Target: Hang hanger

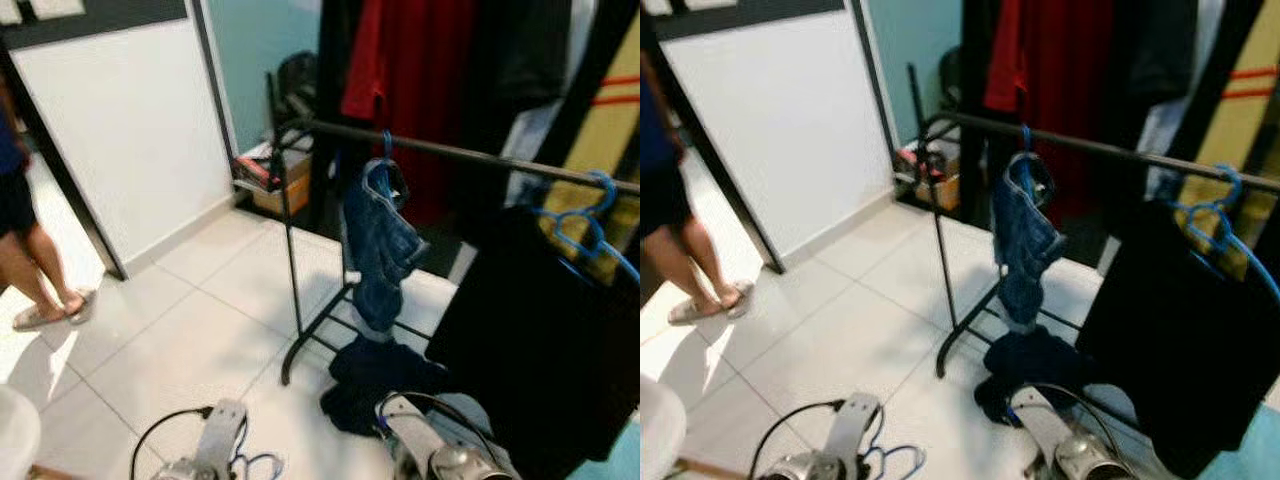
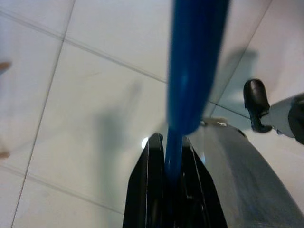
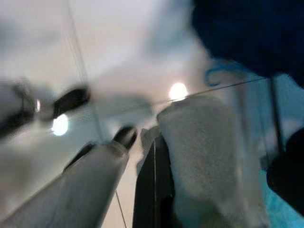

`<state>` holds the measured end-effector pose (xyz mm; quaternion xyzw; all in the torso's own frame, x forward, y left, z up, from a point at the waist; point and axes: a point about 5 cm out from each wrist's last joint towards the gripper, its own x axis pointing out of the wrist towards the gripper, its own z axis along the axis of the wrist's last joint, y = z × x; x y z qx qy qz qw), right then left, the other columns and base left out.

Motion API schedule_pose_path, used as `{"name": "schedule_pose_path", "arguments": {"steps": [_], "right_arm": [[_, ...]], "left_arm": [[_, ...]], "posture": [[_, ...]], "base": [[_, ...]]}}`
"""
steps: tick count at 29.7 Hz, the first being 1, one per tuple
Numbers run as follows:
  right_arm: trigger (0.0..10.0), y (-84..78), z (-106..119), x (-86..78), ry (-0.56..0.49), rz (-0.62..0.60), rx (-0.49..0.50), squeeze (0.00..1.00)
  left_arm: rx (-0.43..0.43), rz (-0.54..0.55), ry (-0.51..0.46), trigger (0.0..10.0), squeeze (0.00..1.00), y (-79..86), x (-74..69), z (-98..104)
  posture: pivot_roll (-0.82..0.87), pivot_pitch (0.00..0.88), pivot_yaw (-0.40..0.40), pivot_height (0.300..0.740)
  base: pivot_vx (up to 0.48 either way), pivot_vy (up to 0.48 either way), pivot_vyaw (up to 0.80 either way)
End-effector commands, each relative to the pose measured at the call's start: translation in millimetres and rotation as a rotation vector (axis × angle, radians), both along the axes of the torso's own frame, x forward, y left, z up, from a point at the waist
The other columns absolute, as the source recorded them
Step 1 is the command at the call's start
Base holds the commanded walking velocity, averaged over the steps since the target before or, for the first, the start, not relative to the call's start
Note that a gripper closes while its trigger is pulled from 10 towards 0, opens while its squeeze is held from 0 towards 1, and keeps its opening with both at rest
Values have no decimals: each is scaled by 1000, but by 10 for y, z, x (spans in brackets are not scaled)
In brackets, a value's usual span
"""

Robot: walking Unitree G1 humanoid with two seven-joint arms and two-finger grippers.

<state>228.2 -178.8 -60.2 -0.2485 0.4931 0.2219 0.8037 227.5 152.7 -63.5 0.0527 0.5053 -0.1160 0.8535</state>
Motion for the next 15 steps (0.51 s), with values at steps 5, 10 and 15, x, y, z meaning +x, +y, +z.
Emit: {"name": "schedule_pose_path", "arguments": {"steps": [5,10,15], "right_arm": [[10000,-21,-48,-75,8,10,-26,0],[10000,-7,-43,-61,10,26,-41,0],[10000,14,-7,2,-9,26,-44,0]], "left_arm": [[34,-5,25,10000,0,70,-52,-31],[83,-28,36,10000,0,150,-47,-22],[124,-18,48,10000,0,234,-53,-19]], "posture": [[-15,0,36,740],[4,0,45,740],[27,0,31,740]], "base": [[0,0,794],[0,0,794],[0,0,794]]}}
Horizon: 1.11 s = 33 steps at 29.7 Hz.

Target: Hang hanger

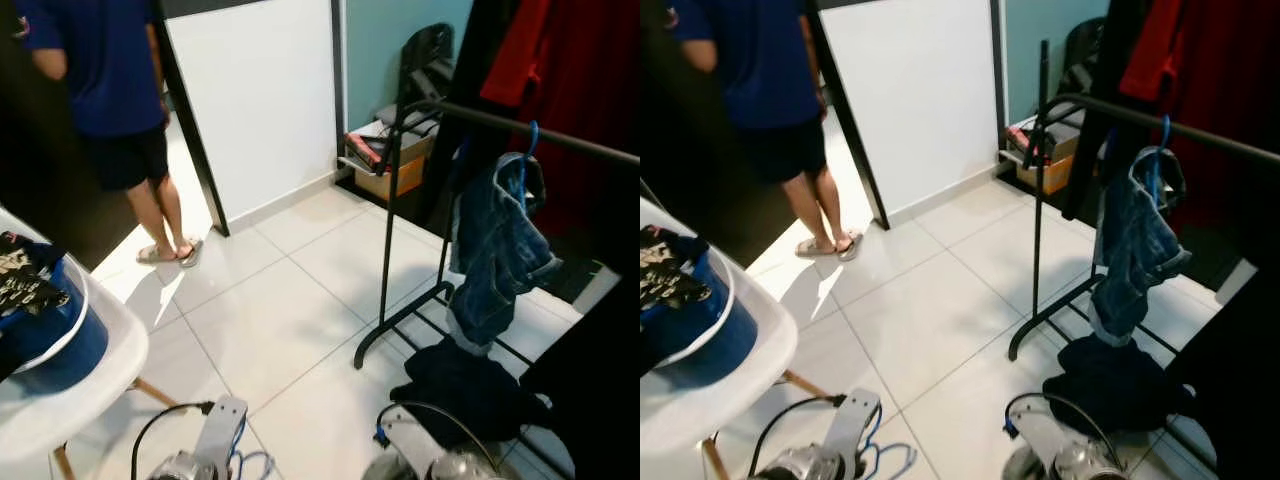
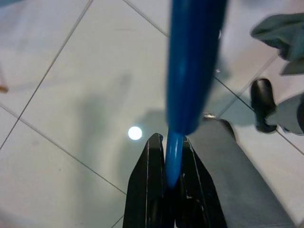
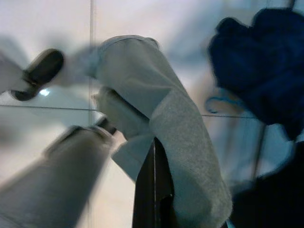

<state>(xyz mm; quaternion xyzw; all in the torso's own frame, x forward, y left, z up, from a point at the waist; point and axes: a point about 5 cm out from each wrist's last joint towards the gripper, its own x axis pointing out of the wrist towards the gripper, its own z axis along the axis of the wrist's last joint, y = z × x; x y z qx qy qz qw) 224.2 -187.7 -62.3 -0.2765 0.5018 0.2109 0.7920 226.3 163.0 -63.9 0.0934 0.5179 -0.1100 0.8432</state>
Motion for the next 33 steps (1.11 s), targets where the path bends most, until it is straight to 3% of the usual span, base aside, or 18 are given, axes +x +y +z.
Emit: {"name": "schedule_pose_path", "arguments": {"steps": [1,7,18,33], "right_arm": [[10000,100,15,44,-15,14,21,0],[10000,61,1,16,-7,11,6,0],[10000,39,20,43,-15,-11,4,0],[10000,55,24,55,-23,-32,14,0]], "left_arm": [[47,35,22,10000,0,155,-36,-9],[47,88,-14,10000,0,205,11,22],[94,73,-8,10000,0,285,21,39],[86,55,-19,10000,0,235,50,50]], "posture": [[37,0,17,740],[49,0,-6,740],[20,0,24,740],[-3,0,42,740]], "base": [[0,0,794],[0,0,794],[0,0,794],[0,0,794]]}}
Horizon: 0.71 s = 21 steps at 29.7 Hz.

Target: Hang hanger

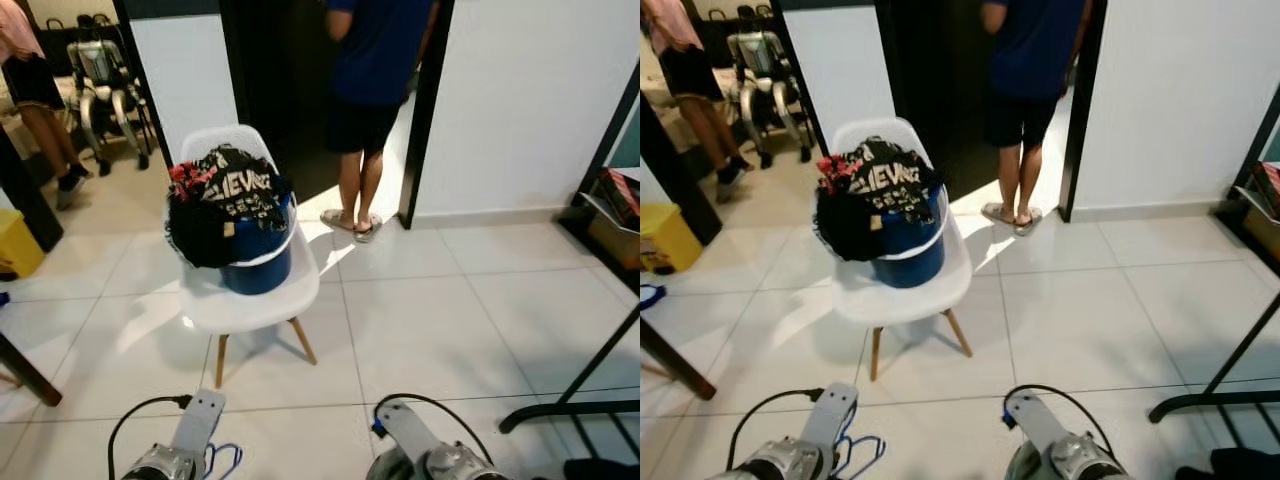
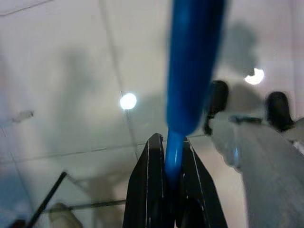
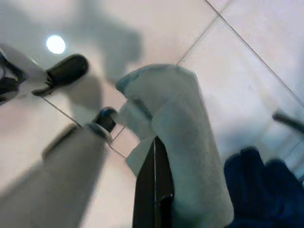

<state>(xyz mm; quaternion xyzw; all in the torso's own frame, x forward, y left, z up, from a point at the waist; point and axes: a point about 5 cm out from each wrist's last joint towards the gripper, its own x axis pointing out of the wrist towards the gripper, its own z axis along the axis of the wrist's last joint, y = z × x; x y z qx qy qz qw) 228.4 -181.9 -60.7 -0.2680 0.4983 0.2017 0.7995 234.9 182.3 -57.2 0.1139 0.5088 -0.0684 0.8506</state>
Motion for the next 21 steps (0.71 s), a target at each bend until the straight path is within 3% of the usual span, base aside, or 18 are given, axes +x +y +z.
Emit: {"name": "schedule_pose_path", "arguments": {"steps": [1,21], "right_arm": [[10000,-3,8,13,-9,-8,4,0],[10000,-20,13,15,-9,0,4,0]], "left_arm": [[11,7,16,10000,0,43,-36,-18],[-9,-11,11,10000,0,5,-25,-15]], "posture": [[-3,0,42,740],[-7,0,38,740]], "base": [[0,0,794],[0,0,794]]}}
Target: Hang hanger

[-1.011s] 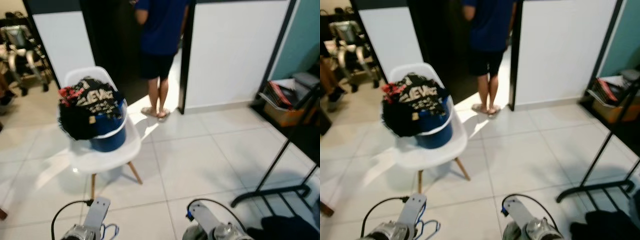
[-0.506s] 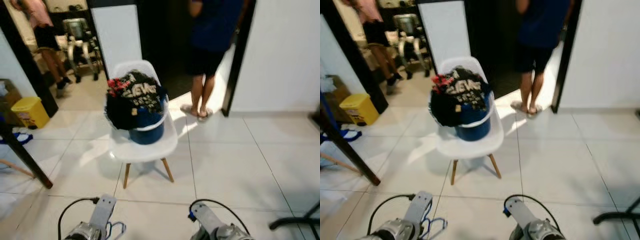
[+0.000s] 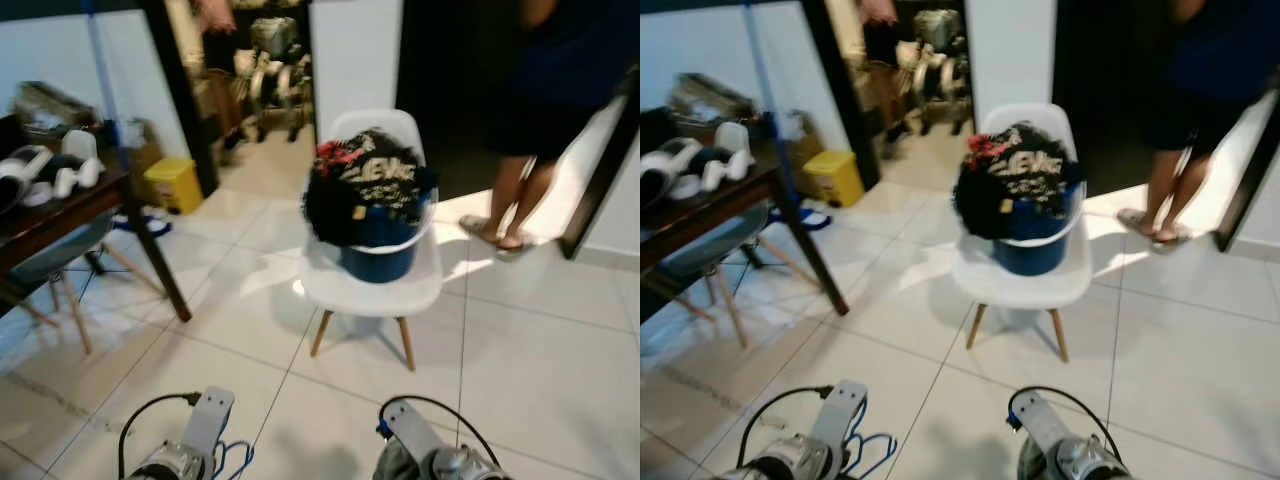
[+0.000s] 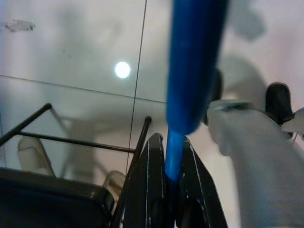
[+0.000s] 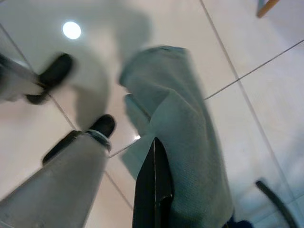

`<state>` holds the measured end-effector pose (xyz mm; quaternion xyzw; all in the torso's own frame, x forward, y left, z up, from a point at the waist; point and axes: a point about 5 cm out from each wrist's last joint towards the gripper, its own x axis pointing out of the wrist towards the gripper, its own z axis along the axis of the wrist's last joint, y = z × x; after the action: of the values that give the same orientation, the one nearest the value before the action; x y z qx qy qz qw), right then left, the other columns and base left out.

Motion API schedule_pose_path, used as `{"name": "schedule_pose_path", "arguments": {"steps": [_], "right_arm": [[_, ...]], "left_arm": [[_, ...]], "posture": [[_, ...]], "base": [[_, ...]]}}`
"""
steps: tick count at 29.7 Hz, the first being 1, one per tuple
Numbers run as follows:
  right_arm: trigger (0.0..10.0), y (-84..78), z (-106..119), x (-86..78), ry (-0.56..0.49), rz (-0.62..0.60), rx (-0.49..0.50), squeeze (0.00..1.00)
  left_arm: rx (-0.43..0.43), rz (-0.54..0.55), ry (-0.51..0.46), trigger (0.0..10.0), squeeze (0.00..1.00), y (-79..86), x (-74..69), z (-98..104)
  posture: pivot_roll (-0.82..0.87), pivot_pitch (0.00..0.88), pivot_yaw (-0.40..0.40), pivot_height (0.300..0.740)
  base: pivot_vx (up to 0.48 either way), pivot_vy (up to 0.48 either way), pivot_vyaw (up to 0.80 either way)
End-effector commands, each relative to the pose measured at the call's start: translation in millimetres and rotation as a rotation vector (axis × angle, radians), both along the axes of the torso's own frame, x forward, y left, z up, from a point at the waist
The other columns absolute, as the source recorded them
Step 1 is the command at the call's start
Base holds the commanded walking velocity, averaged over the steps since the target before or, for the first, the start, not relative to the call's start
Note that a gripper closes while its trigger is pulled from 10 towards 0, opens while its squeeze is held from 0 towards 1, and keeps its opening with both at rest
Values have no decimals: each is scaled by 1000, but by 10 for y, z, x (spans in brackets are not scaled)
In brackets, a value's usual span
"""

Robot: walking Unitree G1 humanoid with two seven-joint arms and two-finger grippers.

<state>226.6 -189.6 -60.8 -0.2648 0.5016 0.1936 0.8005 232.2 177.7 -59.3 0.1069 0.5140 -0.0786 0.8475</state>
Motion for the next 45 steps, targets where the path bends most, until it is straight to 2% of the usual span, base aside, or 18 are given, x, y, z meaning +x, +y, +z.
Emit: {"name": "schedule_pose_path", "arguments": {"steps": [1,9,17,19,20,21,23,25,26,28,36,37,38,39,40,41,42,45], "right_arm": [[10000,56,14,34,-10,18,8,0],[10000,56,20,43,-20,12,16,0],[10000,52,24,53,-47,-21,23,0],[10000,44,31,66,-86,-57,25,0],[10000,48,27,61,-127,-153,79,0],[10000,48,27,61,-127,-153,79,0],[10000,49,23,51,-180,-290,159,0],[10000,53,29,54,-209,-327,193,0],[10000,53,29,54,-209,-327,193,0],[10000,69,64,87,-271,-284,215,0],[10000,109,119,131,-347,-178,224,0],[10000,22,358,409,-431,-137,263,0],[10000,22,358,409,-431,-137,263,0],[10000,-78,769,792,-540,-76,333,0],[10000,-108,1173,1071,-636,14,408,0],[10000,-117,1439,1215,-694,77,453,0],[10000,-117,1439,1215,-694,77,453,0],[10000,-55,1656,1294,-730,179,521,0]], "left_arm": [[11,-1,-6,10000,0,49,4,8],[-22,12,-13,10000,0,27,8,9],[-21,22,-23,10000,0,30,13,11],[-28,38,-41,10000,0,28,19,13],[-48,67,-63,10000,0,22,20,13],[-48,67,-63,10000,0,22,20,13],[-79,107,-98,10000,0,13,25,15],[-98,123,-126,10000,0,4,33,20],[-98,123,-126,10000,0,4,33,20],[-134,166,-197,10000,0,-10,52,38],[-150,193,-294,10000,0,-12,84,76],[-136,174,-390,10000,0,129,375,317],[-136,174,-390,10000,0,129,375,317],[-144,157,-512,10000,0,265,721,675],[-142,127,-620,10000,0,345,967,997],[-141,107,-685,10000,0,383,1097,1201],[-141,107,-685,10000,0,383,1097,1201],[-152,94,-742,10000,0,373,1168,1330]], "posture": [[-7,0,38,740],[-11,0,40,740],[-10,0,39,740],[-10,0,40,740],[-14,0,39,740],[-14,0,39,740],[-14,0,38,740],[-12,0,36,740],[-12,0,36,740],[-2,0,29,740],[12,0,24,740],[13,0,26,740],[13,0,26,740],[11,0,28,740],[10,0,27,740],[10,0,27,740],[10,0,27,740],[12,0,28,740]], "base": [[0,0,794],[0,0,794],[295,0,0],[334,0,0],[334,0,0],[334,0,0],[334,0,0],[332,0,0],[330,0,0],[332,0,0],[332,0,0],[337,0,794],[337,0,794],[345,0,794],[345,0,794],[345,0,794],[345,0,794],[345,0,794]]}}
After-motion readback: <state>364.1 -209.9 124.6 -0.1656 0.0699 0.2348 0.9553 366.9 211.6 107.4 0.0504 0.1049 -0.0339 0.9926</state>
